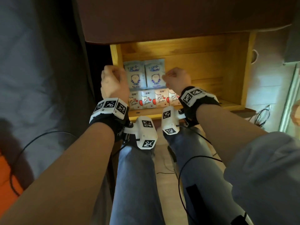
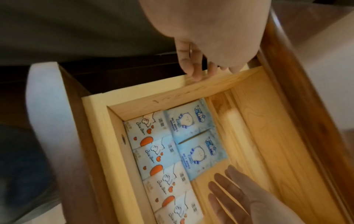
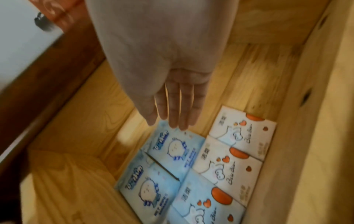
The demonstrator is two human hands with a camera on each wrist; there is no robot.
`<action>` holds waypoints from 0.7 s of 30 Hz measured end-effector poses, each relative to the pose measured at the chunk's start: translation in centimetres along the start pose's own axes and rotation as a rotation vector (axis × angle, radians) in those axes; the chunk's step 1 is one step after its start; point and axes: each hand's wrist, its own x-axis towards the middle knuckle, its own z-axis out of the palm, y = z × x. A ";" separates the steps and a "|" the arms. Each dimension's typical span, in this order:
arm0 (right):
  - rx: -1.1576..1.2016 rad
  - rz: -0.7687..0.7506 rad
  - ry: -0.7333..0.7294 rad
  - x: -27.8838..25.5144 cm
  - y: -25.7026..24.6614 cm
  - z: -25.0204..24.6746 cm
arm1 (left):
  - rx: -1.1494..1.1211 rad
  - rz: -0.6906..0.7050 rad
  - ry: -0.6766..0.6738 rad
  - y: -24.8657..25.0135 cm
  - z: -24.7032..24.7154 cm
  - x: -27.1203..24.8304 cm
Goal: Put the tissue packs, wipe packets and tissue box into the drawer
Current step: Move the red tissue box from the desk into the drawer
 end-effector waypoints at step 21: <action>0.336 -0.172 0.461 4.1 -0.6 -24.6 | -0.133 0.122 -0.215 24.9 11.3 -1.7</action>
